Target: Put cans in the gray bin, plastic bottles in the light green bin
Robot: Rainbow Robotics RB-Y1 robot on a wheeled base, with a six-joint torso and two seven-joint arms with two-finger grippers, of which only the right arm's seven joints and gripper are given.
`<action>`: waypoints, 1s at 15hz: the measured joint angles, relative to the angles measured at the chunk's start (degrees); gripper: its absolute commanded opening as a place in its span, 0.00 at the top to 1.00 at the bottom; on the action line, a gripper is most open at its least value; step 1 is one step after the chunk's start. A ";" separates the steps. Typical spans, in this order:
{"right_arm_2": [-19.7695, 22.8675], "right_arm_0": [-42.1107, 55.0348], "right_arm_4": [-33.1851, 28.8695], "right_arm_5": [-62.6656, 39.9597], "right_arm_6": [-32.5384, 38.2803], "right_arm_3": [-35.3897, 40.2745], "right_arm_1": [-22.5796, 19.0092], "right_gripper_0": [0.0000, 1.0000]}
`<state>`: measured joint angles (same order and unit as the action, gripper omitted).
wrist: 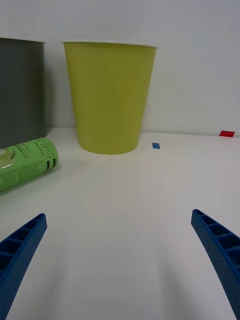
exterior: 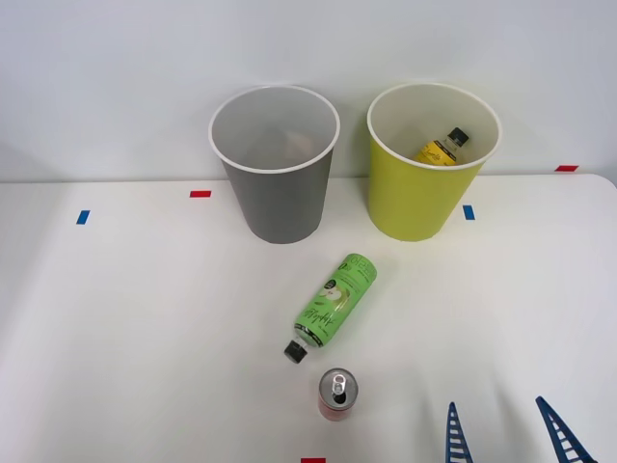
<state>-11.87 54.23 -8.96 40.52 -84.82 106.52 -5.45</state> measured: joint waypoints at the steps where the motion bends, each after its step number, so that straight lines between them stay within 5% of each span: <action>1: 0.00 0.00 0.00 0.00 0.00 0.00 0.00 0.00; 15: 0.00 0.00 0.00 0.00 0.00 0.00 0.00 0.00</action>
<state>-11.87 54.23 -8.96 40.52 -84.82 106.52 -5.45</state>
